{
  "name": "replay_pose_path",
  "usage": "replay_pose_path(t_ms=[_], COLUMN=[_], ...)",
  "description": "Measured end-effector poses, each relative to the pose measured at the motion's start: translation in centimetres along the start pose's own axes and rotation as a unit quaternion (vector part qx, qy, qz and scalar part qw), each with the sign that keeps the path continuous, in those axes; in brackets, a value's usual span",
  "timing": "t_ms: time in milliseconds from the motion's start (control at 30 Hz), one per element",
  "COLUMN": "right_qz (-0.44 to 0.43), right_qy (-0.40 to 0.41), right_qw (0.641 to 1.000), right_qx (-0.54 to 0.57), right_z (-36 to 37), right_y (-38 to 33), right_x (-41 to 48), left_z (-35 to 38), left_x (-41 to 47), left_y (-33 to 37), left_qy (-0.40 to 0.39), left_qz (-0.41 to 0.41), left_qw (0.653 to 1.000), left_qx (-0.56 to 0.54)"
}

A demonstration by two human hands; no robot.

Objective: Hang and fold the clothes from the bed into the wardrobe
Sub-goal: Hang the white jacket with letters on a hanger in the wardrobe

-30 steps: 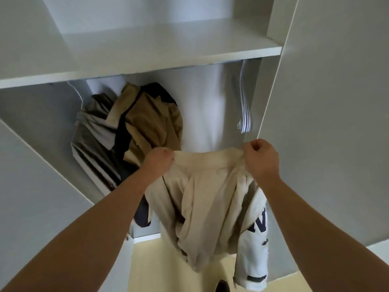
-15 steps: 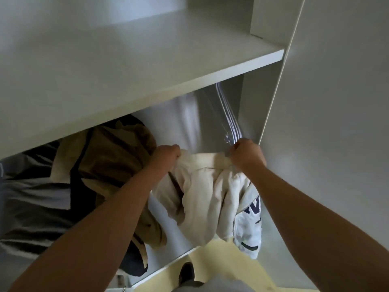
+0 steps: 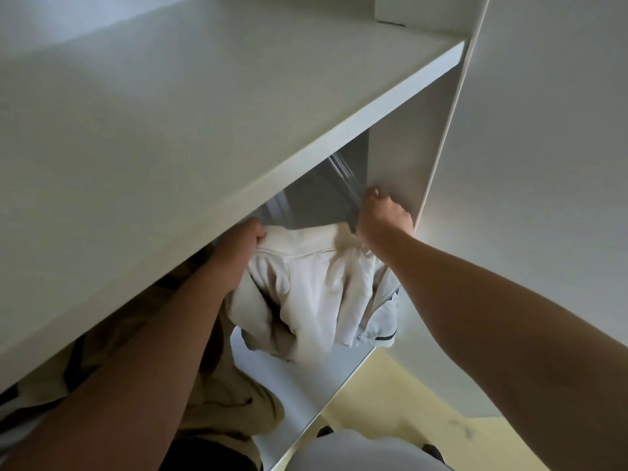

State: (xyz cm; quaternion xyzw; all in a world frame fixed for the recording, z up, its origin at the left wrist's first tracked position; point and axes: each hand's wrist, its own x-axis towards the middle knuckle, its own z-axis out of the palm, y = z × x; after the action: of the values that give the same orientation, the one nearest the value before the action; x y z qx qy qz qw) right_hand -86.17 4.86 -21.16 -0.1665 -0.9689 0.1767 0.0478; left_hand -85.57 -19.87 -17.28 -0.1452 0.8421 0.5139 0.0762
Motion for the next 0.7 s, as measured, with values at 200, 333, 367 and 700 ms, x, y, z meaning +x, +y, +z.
replay_pose_path(t_ms=[200,333,367,700], right_qz=[-0.009,-0.065,-0.079,-0.111], right_qy=[0.001,0.033,0.045,0.024], right_qw=[1.0,0.997,0.996,0.992], right_qx=[-0.016,-0.014,-0.012,-0.045], right_z=[0.3,0.0,-0.1,-2.3], right_y=[-0.1,0.4,0.6,0.5], right_x=[-0.5,-1.6,-1.9,-3.4], left_z=[0.1,0.0,0.0,0.4], left_x=[0.7,0.7,0.5,-1.1], left_y=[-0.2,-0.2,-0.2,0.2], left_qy=[-0.005,-0.006,-0.003,0.017], left_qz=[0.012,0.004,-0.003,-0.003], left_qw=[1.0,1.0,1.0,0.998], left_qx=[-0.012,-0.022,-0.029,-0.058])
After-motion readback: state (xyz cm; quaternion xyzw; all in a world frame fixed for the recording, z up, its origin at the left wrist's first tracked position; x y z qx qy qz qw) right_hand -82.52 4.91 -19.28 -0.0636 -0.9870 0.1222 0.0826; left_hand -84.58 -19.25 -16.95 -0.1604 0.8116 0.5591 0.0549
